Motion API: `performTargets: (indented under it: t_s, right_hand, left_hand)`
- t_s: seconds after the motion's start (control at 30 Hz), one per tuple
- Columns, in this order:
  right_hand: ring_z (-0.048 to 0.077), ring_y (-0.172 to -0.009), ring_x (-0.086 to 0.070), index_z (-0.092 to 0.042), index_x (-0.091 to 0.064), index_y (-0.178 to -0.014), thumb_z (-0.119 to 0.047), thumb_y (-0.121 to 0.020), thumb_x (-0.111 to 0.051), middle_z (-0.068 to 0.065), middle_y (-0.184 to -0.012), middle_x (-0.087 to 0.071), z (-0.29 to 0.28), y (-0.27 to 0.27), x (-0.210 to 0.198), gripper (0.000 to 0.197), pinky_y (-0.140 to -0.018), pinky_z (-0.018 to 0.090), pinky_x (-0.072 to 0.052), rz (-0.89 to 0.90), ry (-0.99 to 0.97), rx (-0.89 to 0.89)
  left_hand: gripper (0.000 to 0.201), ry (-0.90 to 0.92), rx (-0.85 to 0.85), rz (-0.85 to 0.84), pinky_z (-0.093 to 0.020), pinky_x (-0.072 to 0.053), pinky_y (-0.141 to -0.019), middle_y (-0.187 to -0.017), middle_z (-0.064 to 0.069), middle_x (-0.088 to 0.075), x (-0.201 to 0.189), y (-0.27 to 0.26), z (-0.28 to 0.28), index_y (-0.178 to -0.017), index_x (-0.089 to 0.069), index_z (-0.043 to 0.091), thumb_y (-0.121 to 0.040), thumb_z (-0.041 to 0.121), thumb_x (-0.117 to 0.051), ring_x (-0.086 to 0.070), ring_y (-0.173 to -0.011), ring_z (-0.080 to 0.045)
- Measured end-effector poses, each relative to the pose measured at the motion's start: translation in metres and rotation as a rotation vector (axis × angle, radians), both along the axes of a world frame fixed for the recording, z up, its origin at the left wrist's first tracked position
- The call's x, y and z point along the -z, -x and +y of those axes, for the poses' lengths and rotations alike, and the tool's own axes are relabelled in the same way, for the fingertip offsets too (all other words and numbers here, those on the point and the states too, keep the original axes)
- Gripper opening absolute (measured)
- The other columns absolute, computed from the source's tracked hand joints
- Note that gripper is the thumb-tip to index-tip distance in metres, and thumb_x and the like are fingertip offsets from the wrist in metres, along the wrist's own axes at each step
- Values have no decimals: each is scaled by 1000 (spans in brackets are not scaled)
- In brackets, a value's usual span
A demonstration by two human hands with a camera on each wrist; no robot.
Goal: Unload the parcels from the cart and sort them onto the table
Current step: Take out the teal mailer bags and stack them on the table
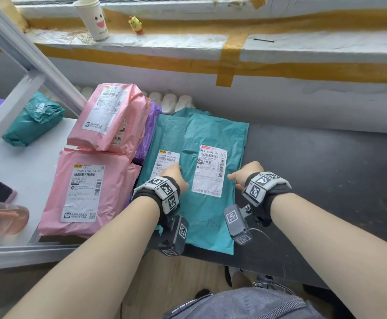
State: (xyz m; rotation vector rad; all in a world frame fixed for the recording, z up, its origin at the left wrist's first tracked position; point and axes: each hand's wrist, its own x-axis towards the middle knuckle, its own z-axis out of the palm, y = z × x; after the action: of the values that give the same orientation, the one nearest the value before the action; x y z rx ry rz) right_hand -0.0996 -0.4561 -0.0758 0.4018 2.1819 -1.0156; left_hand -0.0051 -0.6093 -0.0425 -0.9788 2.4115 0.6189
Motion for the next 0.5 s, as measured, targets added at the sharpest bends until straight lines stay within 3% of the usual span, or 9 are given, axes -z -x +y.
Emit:
performTargets:
  t_s: [0.17, 0.27, 0.37, 0.43, 0.5]
  right_hand:
    - [30, -98, -67, 2, -67, -98, 0, -71, -76, 15, -99, -69, -12, -9, -1, 29, -90, 44, -53, 8, 87, -78]
    - [26, -92, -68, -1, -68, -95, -3, -73, -73, 12, -96, -70, -28, -16, -7, 23, -88, 42, -54, 86, 120, -165]
    - [23, -85, -64, -1, -67, -101, -1, -77, -65, 8, -90, -67, -49, -24, -16, 24, -89, 42, -54, 104, 210, -186]
    - [25, -100, -62, 1, -58, -120, -1, -80, -64, 8, -105, -64, -61, -30, -17, 41, -94, 42, -51, 65, 270, -202]
    - [27, -117, -56, -3, -41, -138, -5, -83, -65, 12, -130, -55, -69, -35, -16, 61, -98, 32, -46, 51, 236, -258]
  left_hand:
    - [51, 7, -88, 11, -34, -43, -100, -131, -13, -52, -2, -16, -11, -135, -42, 15, -87, 18, -59, -53, -119, -30]
    - [54, 65, -108, 22, -39, -41, -103, -134, -16, -48, -12, -23, -23, -134, -41, 14, -85, 25, -60, -49, -122, -33]
    - [56, 60, -135, 35, -37, -41, -103, -134, -16, -49, -21, -29, -41, -137, -37, 9, -87, 22, -60, -49, -123, -32]
    - [56, 80, -111, 15, -39, -39, -104, -136, -17, -47, -24, -34, -47, -138, -37, 9, -88, 24, -59, -47, -125, -32]
    - [54, 118, -76, -11, -43, -39, -105, -137, -18, -44, -24, -40, -46, -138, -40, 13, -89, 29, -57, -47, -125, -34]
